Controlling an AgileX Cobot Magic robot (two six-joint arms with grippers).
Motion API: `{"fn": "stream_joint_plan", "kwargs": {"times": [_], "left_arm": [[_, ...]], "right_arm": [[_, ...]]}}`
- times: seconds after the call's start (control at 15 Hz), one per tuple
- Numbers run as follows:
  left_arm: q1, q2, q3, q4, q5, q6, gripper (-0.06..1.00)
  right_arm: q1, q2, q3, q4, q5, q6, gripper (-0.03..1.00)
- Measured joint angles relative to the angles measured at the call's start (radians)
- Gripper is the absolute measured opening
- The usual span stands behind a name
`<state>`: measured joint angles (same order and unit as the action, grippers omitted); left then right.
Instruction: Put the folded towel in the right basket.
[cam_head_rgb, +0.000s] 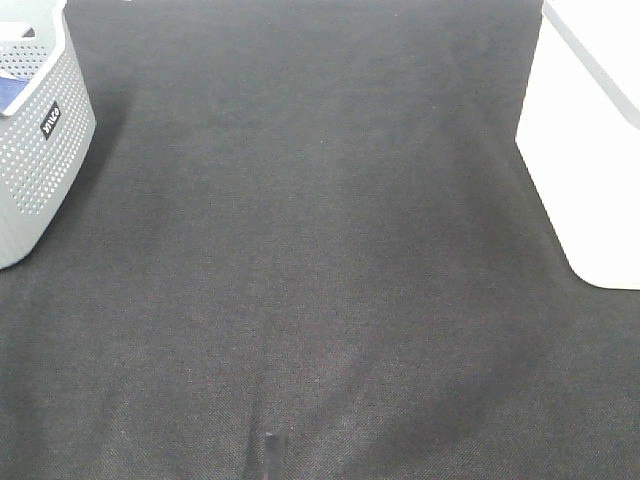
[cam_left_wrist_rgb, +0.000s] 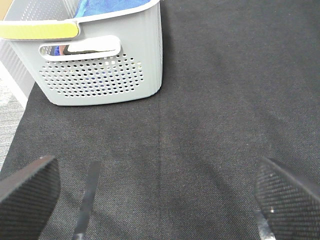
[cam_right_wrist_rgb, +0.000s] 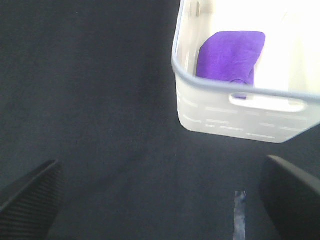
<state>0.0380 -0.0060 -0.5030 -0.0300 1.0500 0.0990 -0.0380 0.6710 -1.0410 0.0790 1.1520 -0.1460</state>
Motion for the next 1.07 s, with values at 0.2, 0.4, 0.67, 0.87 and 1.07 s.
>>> {"fn": "stream_joint_plan", "kwargs": {"times": [0.2, 0.4, 0.67, 0.87, 1.07], "left_arm": [[0.0, 0.0, 0.0, 0.0, 0.0, 0.0, 0.99], [0.0, 0.0, 0.0, 0.0, 0.0, 0.0, 0.99], [0.0, 0.0, 0.0, 0.0, 0.0, 0.0, 0.99], [0.0, 0.0, 0.0, -0.002, 0.0, 0.0, 0.99], [0.0, 0.0, 0.0, -0.008, 0.0, 0.0, 0.99]], "right_arm": [[0.0, -0.299, 0.187, 0.0, -0.001, 0.0, 0.98], [0.0, -0.494, 0.341, 0.006, 0.003, 0.0, 0.98], [0.002, -0.606, 0.49, 0.028, 0.005, 0.003, 0.98], [0.002, -0.672, 0.517, 0.05, -0.037, 0.003, 0.98], [0.002, -0.676, 0.536, 0.053, -0.078, 0.003, 0.98]]}}
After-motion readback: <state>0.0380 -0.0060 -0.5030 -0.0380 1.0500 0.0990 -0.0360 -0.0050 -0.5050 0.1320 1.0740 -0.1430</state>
